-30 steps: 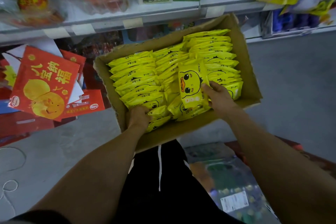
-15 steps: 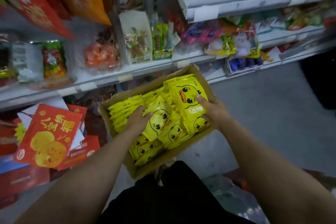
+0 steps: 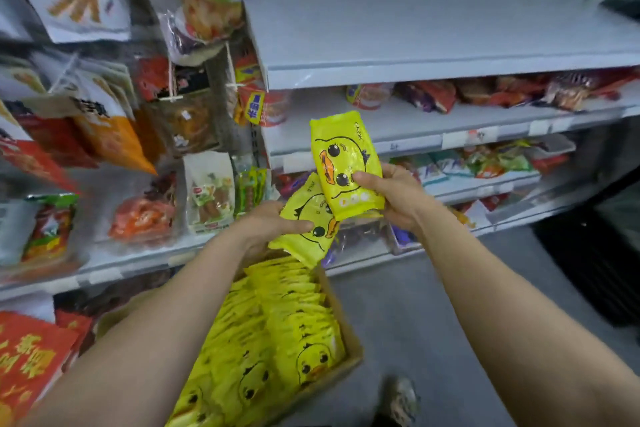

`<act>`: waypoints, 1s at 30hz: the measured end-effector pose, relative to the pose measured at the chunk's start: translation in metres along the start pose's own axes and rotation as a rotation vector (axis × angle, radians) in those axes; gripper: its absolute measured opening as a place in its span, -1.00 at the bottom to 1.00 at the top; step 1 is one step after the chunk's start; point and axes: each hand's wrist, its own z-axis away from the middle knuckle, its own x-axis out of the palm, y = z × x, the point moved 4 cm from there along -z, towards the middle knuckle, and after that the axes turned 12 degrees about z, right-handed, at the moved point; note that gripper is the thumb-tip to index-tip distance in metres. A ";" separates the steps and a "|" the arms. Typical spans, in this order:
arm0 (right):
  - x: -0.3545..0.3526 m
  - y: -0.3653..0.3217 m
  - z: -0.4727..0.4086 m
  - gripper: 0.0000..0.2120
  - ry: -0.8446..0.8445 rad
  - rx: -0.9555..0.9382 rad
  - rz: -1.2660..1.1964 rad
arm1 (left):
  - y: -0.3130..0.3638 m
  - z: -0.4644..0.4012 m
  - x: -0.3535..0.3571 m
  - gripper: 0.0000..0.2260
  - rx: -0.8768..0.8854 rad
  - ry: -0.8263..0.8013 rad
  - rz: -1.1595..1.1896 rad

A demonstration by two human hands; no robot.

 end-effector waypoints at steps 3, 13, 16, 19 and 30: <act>-0.059 -0.039 -0.017 -0.77 -0.052 -0.081 0.034 | 0.040 -0.027 0.054 -0.78 0.048 0.005 -0.078; -0.237 -0.153 -0.047 -0.65 -0.055 -0.220 0.023 | 0.189 -0.083 0.187 -0.62 0.210 0.058 -0.154; -0.256 -0.175 -0.060 -0.74 -0.035 -0.257 0.003 | 0.228 -0.087 0.191 -0.67 0.277 0.124 -0.214; -0.266 -0.195 -0.078 -0.72 -0.017 -0.305 -0.058 | 0.260 -0.093 0.180 -0.70 0.317 0.197 -0.298; -0.257 -0.249 -0.169 -0.66 0.003 -0.366 0.158 | 0.342 -0.152 0.082 -0.68 0.393 0.300 -0.398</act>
